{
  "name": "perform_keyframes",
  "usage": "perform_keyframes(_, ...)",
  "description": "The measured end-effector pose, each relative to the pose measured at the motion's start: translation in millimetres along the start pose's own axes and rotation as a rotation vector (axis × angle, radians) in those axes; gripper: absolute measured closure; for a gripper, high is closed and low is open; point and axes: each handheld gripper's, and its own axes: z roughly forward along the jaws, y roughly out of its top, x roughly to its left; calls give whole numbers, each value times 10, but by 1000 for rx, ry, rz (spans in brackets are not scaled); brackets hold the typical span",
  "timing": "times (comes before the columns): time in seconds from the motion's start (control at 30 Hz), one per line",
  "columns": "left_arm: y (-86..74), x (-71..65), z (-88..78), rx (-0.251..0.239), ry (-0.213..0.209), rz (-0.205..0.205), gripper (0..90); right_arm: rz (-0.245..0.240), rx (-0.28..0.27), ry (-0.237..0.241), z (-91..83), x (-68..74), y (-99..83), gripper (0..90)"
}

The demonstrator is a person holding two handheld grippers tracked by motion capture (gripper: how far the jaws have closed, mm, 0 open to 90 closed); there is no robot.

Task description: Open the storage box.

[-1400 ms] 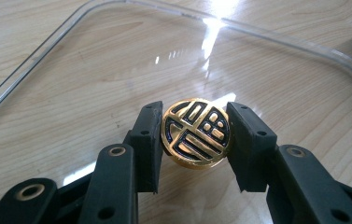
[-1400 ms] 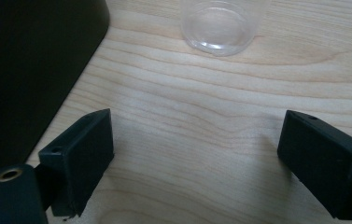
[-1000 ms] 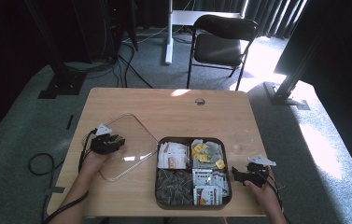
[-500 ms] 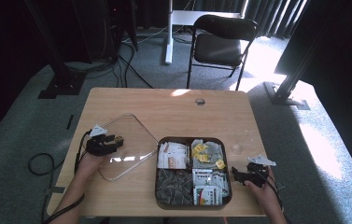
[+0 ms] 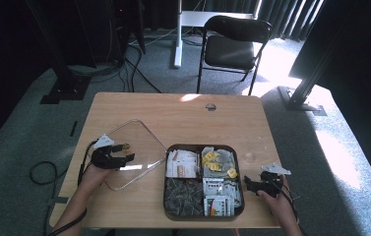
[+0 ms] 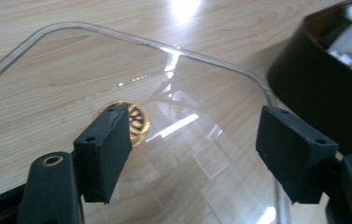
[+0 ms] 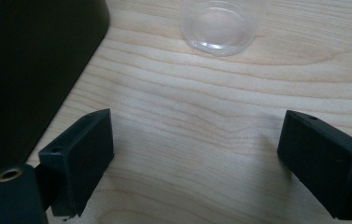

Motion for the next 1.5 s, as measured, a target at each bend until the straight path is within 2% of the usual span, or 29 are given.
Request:
perform_keyframes(0.07,8,-41,-12,-7,-19,11,236,0,0,0,0,0,0,100)
perform_keyframes(0.13,14,-93,-13,-3,-35,29,180,0,0,0,0,0,0,100)
perform_keyframes(0.17,13,-111,-10,0,-53,34,180,0,0,0,0,0,0,100)
perform_keyframes(0.23,13,-111,-10,0,-53,34,179,0,0,0,0,0,0,100)
perform_keyframes(0.27,6,-211,14,28,-71,95,151,0,0,0,0,0,0,100)
perform_keyframes(0.37,-5,-298,33,44,-95,132,90,0,0,0,0,0,0,100)
perform_keyframes(0.43,-8,-354,40,45,-108,154,89,0,0,0,0,0,0,99)
perform_keyframes(0.53,-20,-432,56,50,-119,176,15,0,0,0,0,0,0,100)
perform_keyframes(0.9,-153,-617,64,30,-153,226,16,0,0,0,0,0,0,100)
perform_keyframes(1.13,-242,-770,105,57,-178,275,16,0,0,0,0,0,0,100)
perform_keyframes(1.27,-273,-844,120,64,-203,284,16,0,0,0,0,0,0,100)
perform_keyframes(1.5,-355,-966,139,89,-213,315,16,0,0,0,0,0,0,100)
